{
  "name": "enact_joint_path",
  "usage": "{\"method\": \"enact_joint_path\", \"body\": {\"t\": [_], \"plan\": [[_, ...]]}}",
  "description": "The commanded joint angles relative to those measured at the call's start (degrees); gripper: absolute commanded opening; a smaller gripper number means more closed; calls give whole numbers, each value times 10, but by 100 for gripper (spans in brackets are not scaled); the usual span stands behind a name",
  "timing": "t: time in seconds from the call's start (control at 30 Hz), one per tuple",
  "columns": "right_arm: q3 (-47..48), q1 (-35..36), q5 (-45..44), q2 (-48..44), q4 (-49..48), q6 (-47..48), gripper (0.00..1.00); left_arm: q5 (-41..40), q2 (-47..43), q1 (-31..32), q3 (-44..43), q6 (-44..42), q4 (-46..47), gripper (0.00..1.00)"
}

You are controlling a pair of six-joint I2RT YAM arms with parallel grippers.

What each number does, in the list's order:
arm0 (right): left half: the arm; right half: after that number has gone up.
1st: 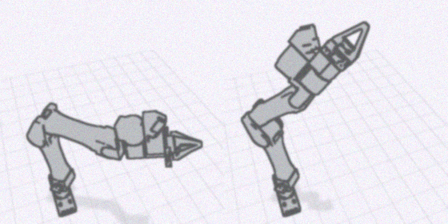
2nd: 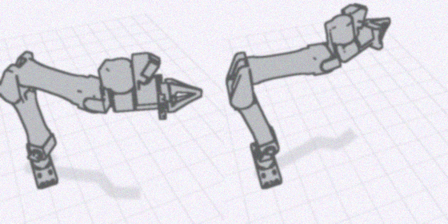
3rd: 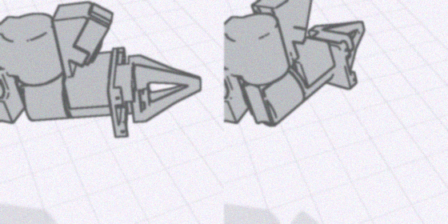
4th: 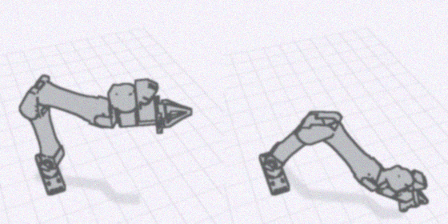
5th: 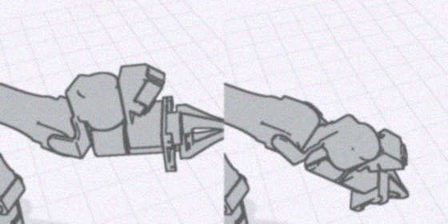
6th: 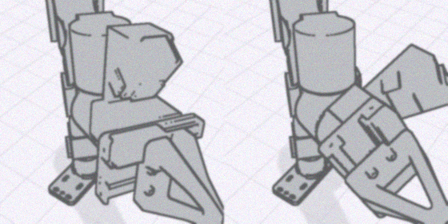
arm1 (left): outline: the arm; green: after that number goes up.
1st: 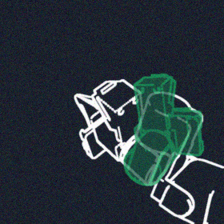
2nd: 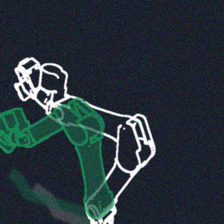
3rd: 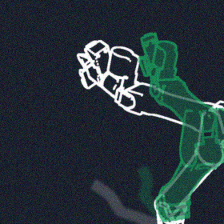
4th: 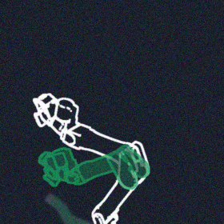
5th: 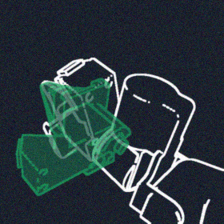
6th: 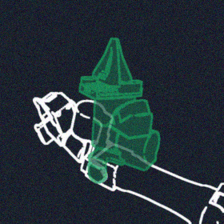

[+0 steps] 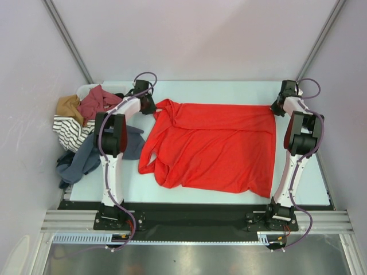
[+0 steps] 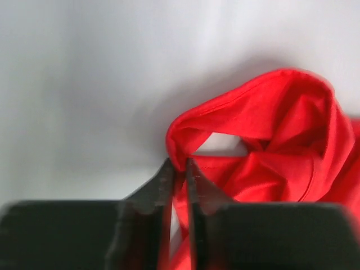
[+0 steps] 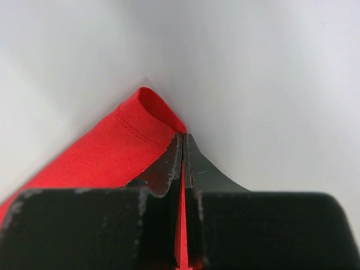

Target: Fold and stack the tank tops

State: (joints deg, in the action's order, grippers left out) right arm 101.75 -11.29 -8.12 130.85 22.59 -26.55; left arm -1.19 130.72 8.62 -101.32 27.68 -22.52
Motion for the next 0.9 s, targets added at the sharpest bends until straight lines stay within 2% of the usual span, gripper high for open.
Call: {"method": "enact_joint_path", "body": {"t": [0.0, 0.1, 0.4, 0.7, 0.87], "plan": [[-4, -18, -12, -43, -9, -8, 0, -6, 20, -12, -65, -1, -12, 1], [-7, -22, -4, -46, -13, -11, 0, -25, 25, -24, -101, -4, -29, 0], [30, -23, 14, -27, -14, -21, 0, -68, -2, -56, -136, -16, -26, 0], [60, -22, 15, -3, -18, -23, 0, -89, 69, -62, -269, -40, -52, 2], [97, -20, 27, 20, -18, -22, 0, -89, 93, -67, -278, -31, -52, 4]]}}
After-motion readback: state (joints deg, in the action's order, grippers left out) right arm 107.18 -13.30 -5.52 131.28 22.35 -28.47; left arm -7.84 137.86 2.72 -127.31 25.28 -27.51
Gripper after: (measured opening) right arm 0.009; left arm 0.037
